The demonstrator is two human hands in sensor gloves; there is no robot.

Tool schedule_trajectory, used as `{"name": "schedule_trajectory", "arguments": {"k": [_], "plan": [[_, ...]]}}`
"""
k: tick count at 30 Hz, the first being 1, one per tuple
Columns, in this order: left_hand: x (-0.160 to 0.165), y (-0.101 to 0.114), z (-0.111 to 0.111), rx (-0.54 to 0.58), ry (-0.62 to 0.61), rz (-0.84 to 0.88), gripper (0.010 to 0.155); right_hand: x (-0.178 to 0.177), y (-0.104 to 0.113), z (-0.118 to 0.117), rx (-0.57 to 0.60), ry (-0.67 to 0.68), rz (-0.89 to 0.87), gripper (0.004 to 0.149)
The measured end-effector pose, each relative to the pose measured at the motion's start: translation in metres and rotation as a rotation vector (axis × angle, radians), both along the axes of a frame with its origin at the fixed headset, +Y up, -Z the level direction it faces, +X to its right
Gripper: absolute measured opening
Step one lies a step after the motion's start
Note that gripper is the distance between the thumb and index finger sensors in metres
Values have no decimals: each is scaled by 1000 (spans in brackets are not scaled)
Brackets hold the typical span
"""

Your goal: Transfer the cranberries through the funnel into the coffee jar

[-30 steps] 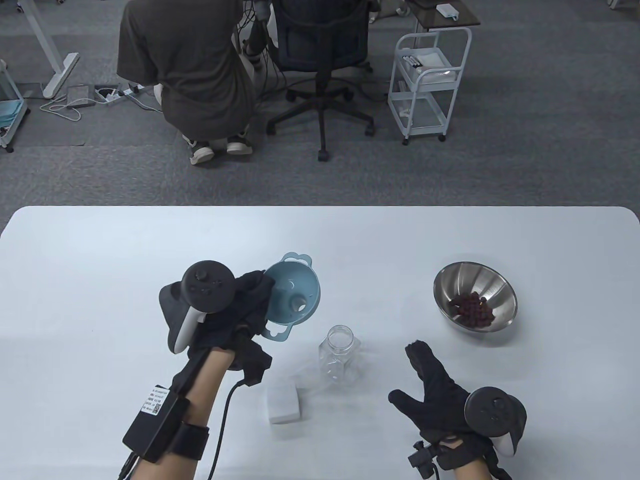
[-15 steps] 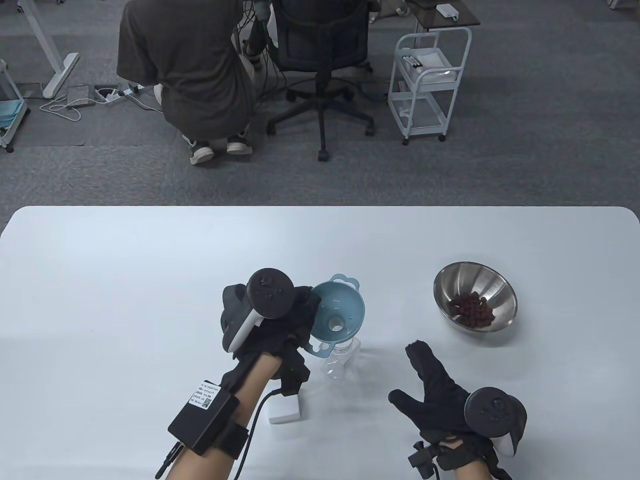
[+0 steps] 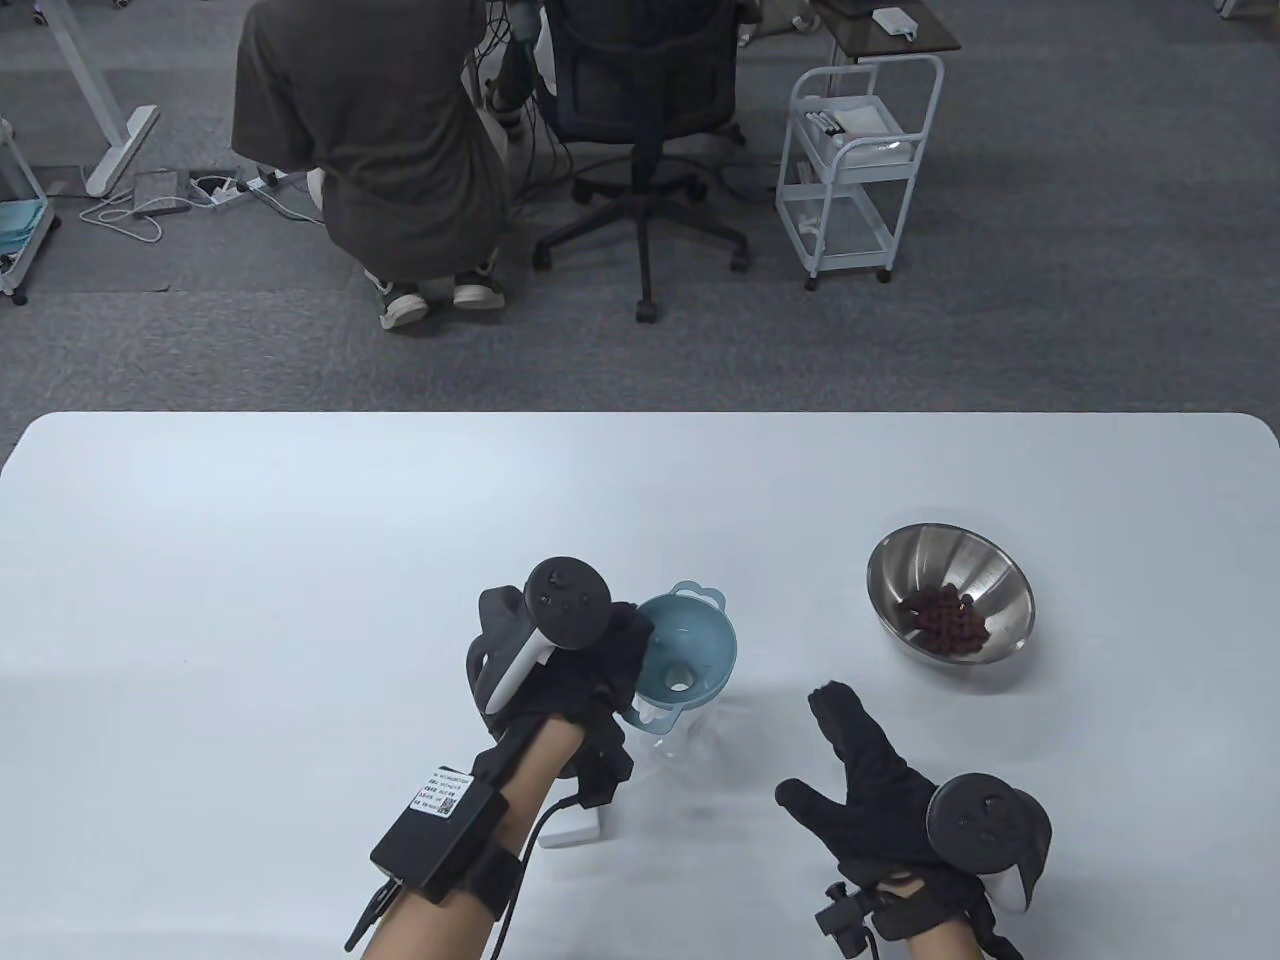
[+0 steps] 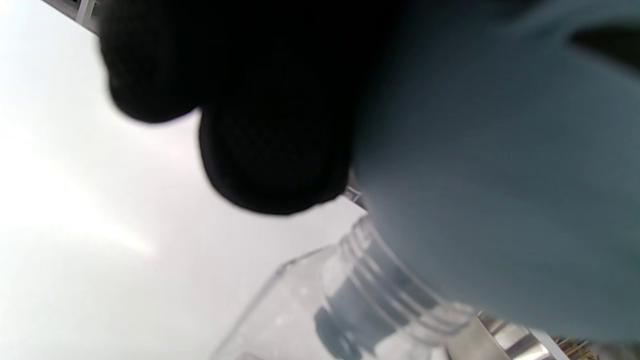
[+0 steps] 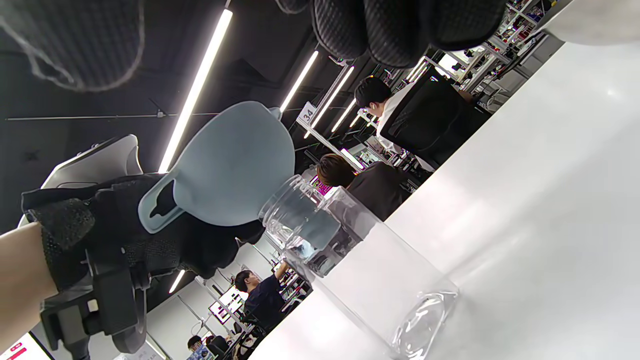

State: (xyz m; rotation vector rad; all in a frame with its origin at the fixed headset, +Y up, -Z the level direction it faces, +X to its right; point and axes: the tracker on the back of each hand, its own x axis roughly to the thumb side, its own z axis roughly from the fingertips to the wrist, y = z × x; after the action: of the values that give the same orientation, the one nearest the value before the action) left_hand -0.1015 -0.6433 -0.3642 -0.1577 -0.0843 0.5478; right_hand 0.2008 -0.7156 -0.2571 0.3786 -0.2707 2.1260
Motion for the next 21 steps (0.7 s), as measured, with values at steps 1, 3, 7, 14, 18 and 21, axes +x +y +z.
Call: {"name": "schedule_trajectory", "arguments": {"k": [1,3,7,14,18,21], "plan": [[0,-1,0,-2,-2,0,50,0,0,0,0,0,0,97],[1,-1,0,-3,-4,1,50,0,0,0,-1,0,0,97],[1,-1,0,-3,-5,9,51,0,0,0,-1,-2,-1,97],[-13,2,7,16,-7,76,61,0,0,0,-8,-3,-18,97],[-34,7,18,65,13,135,65,1,-1,0,-19,-14,-44,96],[-53,8,34,123,22,198,67,3,0,-1,-27,-40,-55,95]]}}
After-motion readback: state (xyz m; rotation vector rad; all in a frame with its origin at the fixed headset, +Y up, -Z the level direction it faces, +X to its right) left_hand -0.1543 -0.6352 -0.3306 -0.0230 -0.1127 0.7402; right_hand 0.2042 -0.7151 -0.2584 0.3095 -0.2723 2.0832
